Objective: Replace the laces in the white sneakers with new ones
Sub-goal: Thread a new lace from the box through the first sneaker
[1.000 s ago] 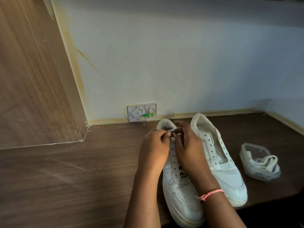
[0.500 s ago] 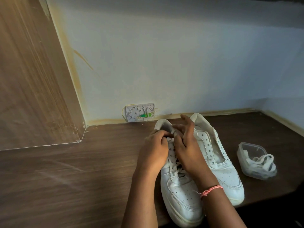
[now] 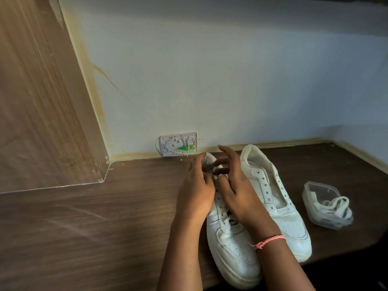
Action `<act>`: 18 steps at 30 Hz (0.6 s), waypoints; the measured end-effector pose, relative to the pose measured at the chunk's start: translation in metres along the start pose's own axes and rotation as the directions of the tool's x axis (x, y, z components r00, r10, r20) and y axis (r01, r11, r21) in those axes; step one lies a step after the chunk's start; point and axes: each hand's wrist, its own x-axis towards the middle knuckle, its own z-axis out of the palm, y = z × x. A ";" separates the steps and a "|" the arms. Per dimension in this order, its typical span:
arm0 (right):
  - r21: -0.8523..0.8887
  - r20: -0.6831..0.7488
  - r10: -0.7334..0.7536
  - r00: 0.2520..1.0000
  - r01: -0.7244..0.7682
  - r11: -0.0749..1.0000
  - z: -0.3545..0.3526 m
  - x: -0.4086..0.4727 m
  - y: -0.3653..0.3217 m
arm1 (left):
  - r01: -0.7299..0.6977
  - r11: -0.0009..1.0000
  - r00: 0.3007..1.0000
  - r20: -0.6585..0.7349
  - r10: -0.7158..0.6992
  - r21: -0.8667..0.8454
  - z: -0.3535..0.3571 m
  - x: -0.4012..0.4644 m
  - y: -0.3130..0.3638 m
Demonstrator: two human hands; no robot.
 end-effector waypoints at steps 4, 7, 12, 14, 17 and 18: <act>0.203 -0.183 0.038 0.982 0.000 0.979 0.000 0.002 -0.002 | -0.019 0.999 1.000 -0.024 0.018 -0.050 0.000 0.002 -0.003; 0.176 -0.261 0.113 0.959 -0.068 0.982 -0.004 0.004 0.002 | 0.006 0.993 0.999 -0.047 -0.011 -0.115 -0.003 0.003 -0.005; 0.117 -0.021 0.168 0.986 -0.165 0.979 0.004 0.002 0.008 | 0.046 0.982 0.996 -0.065 -0.059 -0.184 -0.005 0.007 -0.007; 0.056 -0.028 0.132 0.991 -0.130 0.990 0.005 0.001 0.008 | 0.083 0.979 0.997 0.023 -0.080 -0.185 -0.009 0.007 -0.009; -0.076 -0.046 0.080 0.996 -0.083 0.994 0.002 0.002 0.007 | 0.074 0.979 0.995 0.078 -0.060 -0.188 -0.016 0.006 -0.011; -0.127 -0.042 0.067 0.997 -0.072 0.989 0.003 0.003 0.009 | 0.061 0.981 0.997 0.061 -0.050 -0.182 -0.016 0.006 -0.012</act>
